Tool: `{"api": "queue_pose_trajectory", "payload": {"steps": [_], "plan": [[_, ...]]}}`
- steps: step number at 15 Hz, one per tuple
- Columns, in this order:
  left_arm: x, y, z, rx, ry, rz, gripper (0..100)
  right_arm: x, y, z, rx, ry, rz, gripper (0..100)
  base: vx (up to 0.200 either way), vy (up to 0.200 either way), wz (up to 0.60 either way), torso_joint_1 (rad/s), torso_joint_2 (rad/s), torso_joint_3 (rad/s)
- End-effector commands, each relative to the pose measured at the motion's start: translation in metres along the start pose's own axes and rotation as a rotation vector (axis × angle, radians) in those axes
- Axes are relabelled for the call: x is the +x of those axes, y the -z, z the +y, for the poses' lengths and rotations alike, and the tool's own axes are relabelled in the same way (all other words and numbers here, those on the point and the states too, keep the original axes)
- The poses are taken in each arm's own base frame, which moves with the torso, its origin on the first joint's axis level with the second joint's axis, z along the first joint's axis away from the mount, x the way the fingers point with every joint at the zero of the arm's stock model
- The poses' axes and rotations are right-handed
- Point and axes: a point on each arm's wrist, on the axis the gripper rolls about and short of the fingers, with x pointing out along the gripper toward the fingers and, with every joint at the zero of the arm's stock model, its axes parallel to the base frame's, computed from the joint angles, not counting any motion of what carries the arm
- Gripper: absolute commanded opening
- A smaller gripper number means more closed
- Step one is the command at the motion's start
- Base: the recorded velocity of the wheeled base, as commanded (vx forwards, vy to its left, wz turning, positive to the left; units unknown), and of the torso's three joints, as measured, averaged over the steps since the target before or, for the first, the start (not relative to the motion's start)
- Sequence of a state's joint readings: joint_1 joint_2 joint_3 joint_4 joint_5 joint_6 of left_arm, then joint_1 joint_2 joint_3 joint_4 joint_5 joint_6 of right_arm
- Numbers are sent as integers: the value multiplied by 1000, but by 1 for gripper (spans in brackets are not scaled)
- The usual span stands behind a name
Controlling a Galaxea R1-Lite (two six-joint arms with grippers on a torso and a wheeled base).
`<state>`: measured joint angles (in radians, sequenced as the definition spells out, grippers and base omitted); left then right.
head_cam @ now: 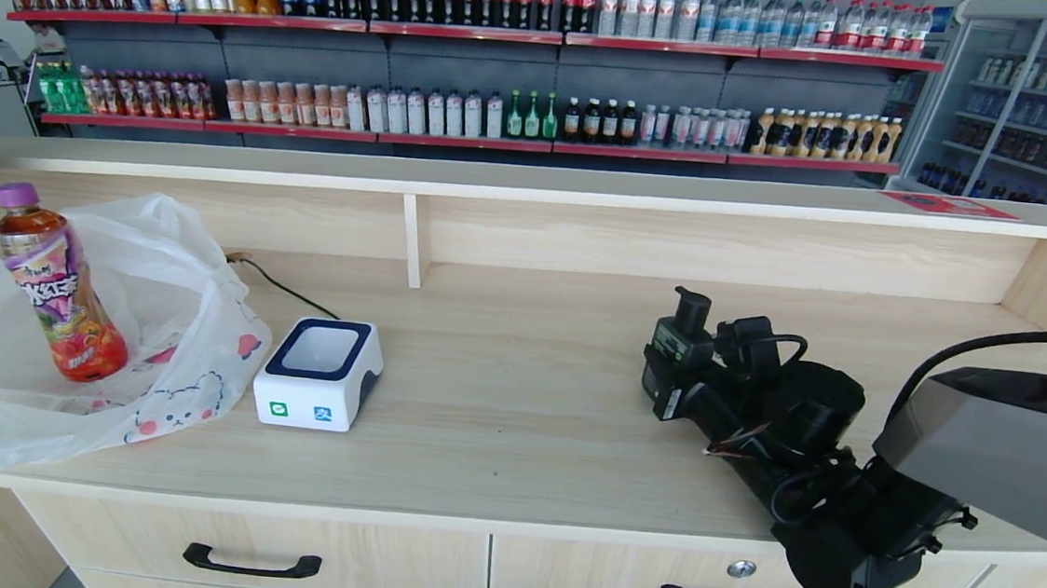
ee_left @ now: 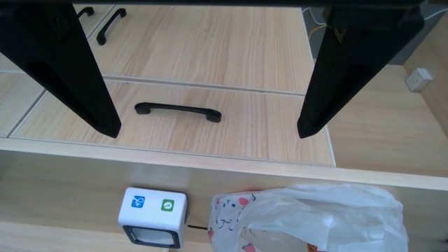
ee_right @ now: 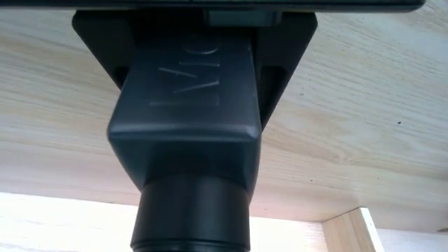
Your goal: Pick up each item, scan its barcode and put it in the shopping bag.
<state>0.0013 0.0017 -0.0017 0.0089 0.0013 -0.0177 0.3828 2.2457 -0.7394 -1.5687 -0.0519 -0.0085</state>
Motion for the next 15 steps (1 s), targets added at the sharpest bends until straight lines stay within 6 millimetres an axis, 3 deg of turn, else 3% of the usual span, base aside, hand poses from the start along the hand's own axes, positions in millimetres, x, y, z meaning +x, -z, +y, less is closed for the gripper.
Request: {"api": "queue_pose_trajectory", "payload": {"steps": [1,6,10,14,15], "plan": [[0,0,0,-1,-1,0,100,0,-3,1,0,-2,-10,0,0,0,0,0,0,0],[0,0,0,-1,-1,0,100,-1,-11,0,1,0,-30,0,0,0,0,0,0,0],[0,0,0,-1,-1,0,100,-10,-38,0,4,-1,-94,0,0,0,0,0,0,0],[0,0,0,7,-1,0,100,-33,-58,1,29,-7,-112,0,0,0,0,0,0,0],[0,0,0,7,-1,0,100,-40,-72,1,33,-12,-146,0,0,0,0,0,0,0]]}}
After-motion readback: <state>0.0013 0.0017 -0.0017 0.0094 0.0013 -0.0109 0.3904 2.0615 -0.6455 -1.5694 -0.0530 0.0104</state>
